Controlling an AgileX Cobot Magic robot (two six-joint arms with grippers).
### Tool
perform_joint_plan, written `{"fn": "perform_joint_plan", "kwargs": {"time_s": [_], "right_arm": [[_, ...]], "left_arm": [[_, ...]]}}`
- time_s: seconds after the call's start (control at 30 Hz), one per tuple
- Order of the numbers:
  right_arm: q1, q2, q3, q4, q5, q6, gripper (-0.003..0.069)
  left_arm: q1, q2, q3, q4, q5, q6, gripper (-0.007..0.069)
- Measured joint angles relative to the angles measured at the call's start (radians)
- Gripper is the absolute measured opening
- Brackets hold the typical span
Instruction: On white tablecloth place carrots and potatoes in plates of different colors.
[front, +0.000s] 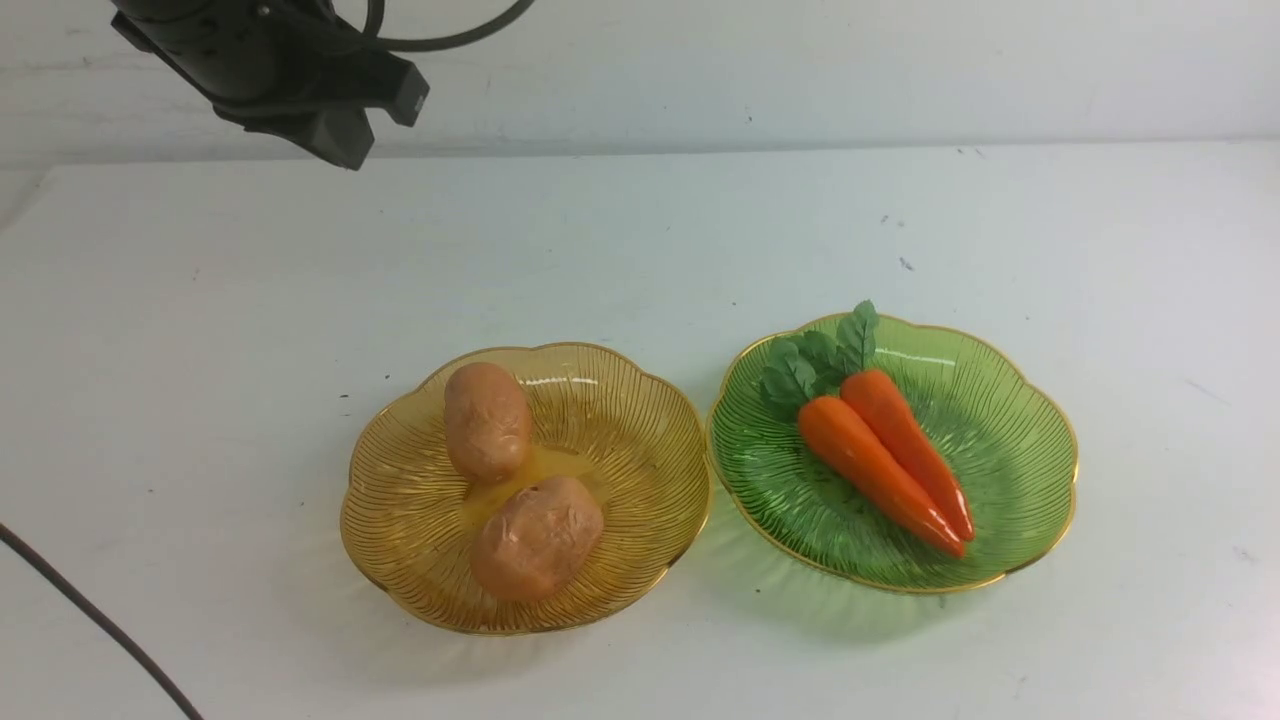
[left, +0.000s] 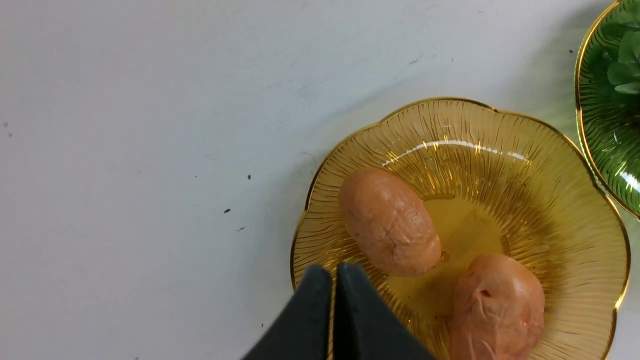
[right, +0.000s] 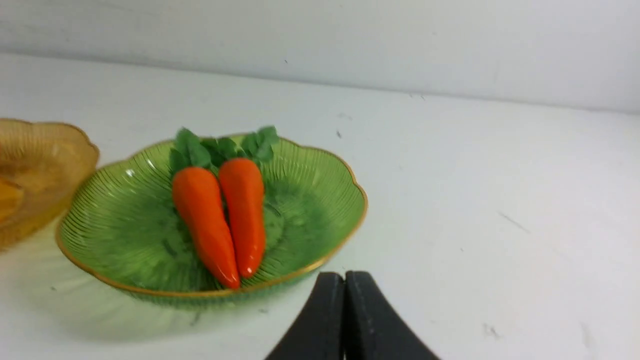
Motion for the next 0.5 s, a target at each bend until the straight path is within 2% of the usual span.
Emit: {"fn": "perform_joint_plan", "kwargs": {"time_s": [0.2,0.5], "right_arm": [[-0.044,-0.047,0.053,0.0,0.03,0.0,-0.0015],[-0.054,-0.05,0.055,0.0,0.043,0.0,-0.0015]], "left_arm": [[0.0,-0.081,0.111,0.014,0.0,0.0,-0.0003],[0.0,-0.255,0.308,0.08,0.0,-0.001,-0.0003]]}}
